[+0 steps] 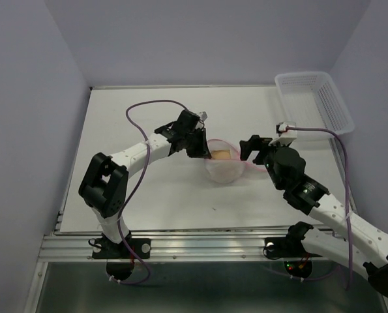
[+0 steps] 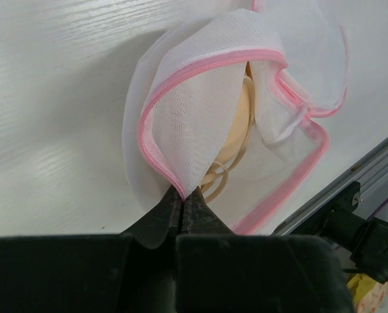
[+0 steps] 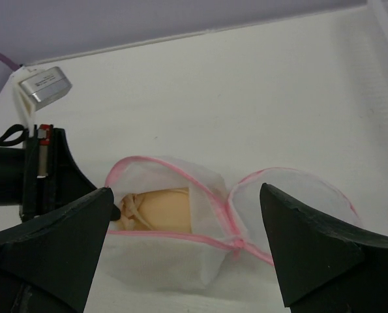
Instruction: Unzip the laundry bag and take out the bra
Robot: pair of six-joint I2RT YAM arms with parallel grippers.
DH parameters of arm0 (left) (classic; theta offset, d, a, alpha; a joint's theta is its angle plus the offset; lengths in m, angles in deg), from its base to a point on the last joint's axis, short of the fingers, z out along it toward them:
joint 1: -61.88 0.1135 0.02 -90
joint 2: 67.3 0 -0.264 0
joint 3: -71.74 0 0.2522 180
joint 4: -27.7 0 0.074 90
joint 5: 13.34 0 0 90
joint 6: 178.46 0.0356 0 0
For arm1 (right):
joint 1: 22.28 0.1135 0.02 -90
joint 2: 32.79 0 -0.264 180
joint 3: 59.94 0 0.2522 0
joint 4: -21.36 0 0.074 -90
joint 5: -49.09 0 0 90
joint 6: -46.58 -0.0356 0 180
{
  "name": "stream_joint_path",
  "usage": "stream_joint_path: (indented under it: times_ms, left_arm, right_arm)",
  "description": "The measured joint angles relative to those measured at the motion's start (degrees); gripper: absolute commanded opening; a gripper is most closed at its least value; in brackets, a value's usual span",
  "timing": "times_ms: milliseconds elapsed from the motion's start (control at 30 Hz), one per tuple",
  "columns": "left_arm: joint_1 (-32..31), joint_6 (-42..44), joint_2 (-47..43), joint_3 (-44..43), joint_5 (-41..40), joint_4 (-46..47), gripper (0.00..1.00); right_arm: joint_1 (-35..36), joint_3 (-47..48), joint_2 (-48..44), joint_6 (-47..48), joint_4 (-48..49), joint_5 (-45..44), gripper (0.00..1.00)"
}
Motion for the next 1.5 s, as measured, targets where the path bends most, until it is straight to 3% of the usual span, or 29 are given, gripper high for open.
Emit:
stream_joint_path:
  times_ms: [133, 300, 567, 1133, 1500]
  left_arm:
    - [0.02, 0.42, 0.00, 0.00, -1.11, -0.98, 0.00]
    - [0.02, 1.05, 0.00, 0.00, -2.40, -1.75, 0.01]
    - [0.02, 1.73, 0.00, 0.02, -3.93, -2.45, 0.01]
    - [0.02, 2.10, -0.13, 1.55, -4.31, -2.51, 0.00]
    - [0.02, 2.43, -0.15, 2.27, -4.57, -1.25, 0.00]
  right_arm:
    - [0.00, 3.52, 4.37, 0.57, -0.98, 8.35, 1.00]
    - [0.00, 7.37, 16.76, 0.55, -1.44, 16.96, 1.00]
    - [0.00, 9.60, 28.65, 0.02, -2.47, 23.61, 0.89]
    - [-0.50, 10.05, 37.79, -2.40, 1.88, 28.33, 0.78]
    - [-5.70, 10.03, 39.52, -5.11, 3.30, 32.11, 0.76]
